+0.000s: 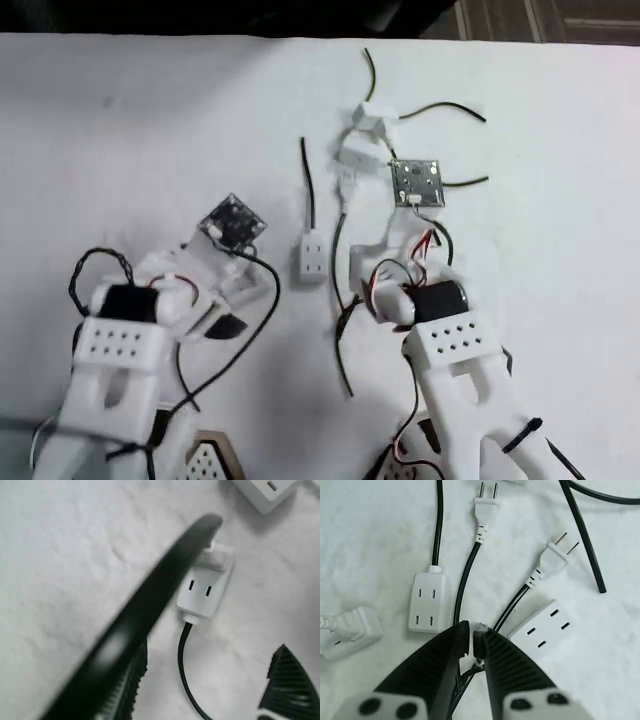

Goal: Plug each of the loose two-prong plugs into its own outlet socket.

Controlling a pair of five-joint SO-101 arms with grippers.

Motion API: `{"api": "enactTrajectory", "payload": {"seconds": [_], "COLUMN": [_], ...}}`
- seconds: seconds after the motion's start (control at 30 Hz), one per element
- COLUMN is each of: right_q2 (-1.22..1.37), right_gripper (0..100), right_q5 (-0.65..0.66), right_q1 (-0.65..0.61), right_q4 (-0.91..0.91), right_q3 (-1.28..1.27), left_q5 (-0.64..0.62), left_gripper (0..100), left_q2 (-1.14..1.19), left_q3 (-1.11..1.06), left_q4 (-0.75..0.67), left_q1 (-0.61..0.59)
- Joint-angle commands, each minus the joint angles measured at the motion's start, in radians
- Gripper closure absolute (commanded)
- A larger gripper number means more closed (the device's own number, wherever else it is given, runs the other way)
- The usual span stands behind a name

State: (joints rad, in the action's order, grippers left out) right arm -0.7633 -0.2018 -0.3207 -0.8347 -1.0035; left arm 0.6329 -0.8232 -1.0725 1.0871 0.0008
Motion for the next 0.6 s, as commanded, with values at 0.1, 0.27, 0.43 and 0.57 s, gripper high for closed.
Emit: {"api": "enactTrajectory", "payload": {"seconds": [0.1, 0.27, 0.43, 0.57], "right_q2": [-0.015, -0.015, -0.018, -0.022], "right_gripper": [98.1, 98.1, 98.1, 98.1], "right_q5": [-0.005, -0.005, -0.005, -0.005], "right_q1": [0.01, 0.013, 0.015, 0.016], "right_q4": [0.024, 0.024, 0.024, 0.022], "right_q3": [0.005, 0.005, 0.005, 0.005], "left_q5": [0.031, 0.054, 0.055, 0.055], "left_gripper": [62, 62, 68, 76], "left_q2": [0.208, 0.334, 0.43, 0.438], "left_q3": [0.041, 0.041, 0.041, 0.041], "left_q4": [-0.219, -0.321, -0.388, -0.393], "left_q1": [0.01, 0.013, 0.056, 0.105]}}
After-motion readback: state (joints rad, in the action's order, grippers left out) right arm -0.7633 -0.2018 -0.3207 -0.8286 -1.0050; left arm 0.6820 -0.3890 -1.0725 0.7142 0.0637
